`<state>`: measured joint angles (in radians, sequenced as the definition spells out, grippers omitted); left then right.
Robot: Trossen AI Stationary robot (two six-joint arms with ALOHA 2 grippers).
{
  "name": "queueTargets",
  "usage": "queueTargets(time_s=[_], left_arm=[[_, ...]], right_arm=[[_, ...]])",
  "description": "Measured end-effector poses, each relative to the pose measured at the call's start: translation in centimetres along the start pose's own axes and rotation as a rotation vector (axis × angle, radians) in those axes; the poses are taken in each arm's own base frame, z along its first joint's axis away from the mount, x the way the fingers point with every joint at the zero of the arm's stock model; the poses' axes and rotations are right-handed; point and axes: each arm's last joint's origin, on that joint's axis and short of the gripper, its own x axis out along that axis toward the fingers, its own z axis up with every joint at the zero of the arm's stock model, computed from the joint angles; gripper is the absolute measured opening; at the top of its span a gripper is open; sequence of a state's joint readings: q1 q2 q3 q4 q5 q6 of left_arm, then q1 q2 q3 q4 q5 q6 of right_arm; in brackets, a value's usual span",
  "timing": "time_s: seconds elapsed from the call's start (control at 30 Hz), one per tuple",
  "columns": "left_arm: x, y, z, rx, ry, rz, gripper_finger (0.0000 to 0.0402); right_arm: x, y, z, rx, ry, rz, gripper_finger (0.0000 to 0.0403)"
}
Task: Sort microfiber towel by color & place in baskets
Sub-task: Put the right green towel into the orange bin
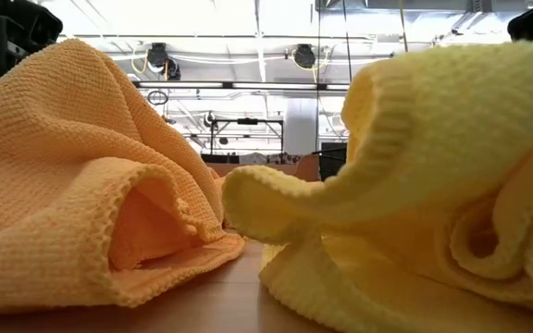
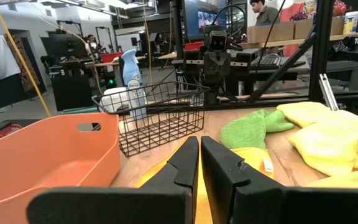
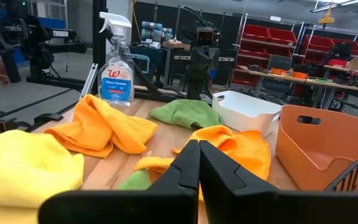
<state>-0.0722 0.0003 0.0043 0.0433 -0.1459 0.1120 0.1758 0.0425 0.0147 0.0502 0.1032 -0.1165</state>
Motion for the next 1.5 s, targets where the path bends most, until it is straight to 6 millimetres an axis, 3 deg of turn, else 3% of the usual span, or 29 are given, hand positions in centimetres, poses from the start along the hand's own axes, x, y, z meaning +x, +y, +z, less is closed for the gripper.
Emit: queueTargets(time_s=[0.3, 0.47, 0.87, 1.23, 1.37, 1.5], left_arm=[[0.0, 0.0, 0.0, 0.111, 0.000, 0.000, 0.0027], [0.0, 0.0, 0.0, 0.105, 0.000, 0.000, 0.0027], [0.0, 0.0, 0.0, 0.105, 0.000, 0.000, 0.0027], [0.0, 0.0, 0.0, 0.104, 0.000, 0.000, 0.0027], [0.0, 0.0, 0.0, 0.105, 0.000, 0.000, 0.0027], [0.0, 0.0, 0.0, 0.105, -0.001, 0.000, 0.0027]], right_arm=[[-0.1, -0.1, 0.9, 0.082, -0.066, -0.009, 0.0000], [-0.3, -0.4, 2.9, 0.118, -0.089, -0.010, 0.0000], [-0.6, -1.5, 12.1, 0.144, -0.069, -0.009, 0.0000], [1.5, -2.3, 21.0, 0.137, -0.061, -0.009, 0.0000], [3.1, -2.4, 22.9, 0.133, -0.056, -0.009, 0.0000], [5.2, -2.2, 22.9, 0.120, -0.003, -0.006, 0.0000]])
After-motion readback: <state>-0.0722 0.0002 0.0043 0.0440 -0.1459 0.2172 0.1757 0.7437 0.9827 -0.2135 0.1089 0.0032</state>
